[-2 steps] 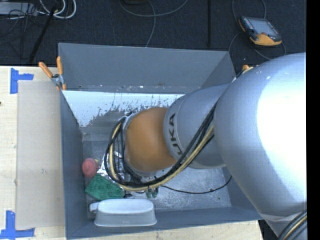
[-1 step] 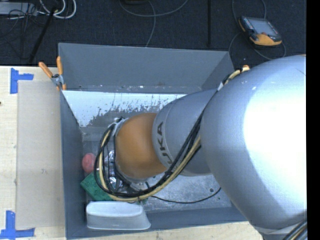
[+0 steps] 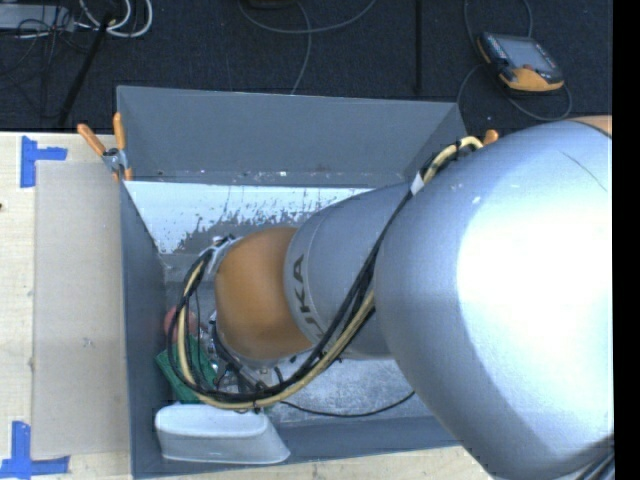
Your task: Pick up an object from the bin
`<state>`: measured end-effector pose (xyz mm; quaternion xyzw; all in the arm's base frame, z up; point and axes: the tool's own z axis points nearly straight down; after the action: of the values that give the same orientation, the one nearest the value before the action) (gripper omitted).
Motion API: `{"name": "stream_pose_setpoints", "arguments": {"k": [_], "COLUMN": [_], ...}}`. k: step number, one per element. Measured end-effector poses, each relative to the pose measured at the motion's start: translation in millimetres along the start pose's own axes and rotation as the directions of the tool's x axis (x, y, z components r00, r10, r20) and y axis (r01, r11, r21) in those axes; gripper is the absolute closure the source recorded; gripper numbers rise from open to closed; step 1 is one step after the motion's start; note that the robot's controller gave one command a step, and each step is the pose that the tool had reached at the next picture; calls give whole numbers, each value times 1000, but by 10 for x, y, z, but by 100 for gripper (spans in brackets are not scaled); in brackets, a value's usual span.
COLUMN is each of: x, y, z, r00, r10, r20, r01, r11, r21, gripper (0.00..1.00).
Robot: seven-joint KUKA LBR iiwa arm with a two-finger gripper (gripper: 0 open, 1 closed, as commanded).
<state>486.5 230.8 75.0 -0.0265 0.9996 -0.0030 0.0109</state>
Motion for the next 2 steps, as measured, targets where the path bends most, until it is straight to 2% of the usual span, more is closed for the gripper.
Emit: {"name": "stream_pose_setpoints", "arguments": {"k": [1,2], "x": [15,-27], "y": [-6,-3], "z": [2,-899], "r00": [1000,1000], "r10": [4,-24], "r20": [-8,-14], "r01": [-4,24], "r11": [1000,1000], "r21": [2,-9], "gripper": [100,100]}}
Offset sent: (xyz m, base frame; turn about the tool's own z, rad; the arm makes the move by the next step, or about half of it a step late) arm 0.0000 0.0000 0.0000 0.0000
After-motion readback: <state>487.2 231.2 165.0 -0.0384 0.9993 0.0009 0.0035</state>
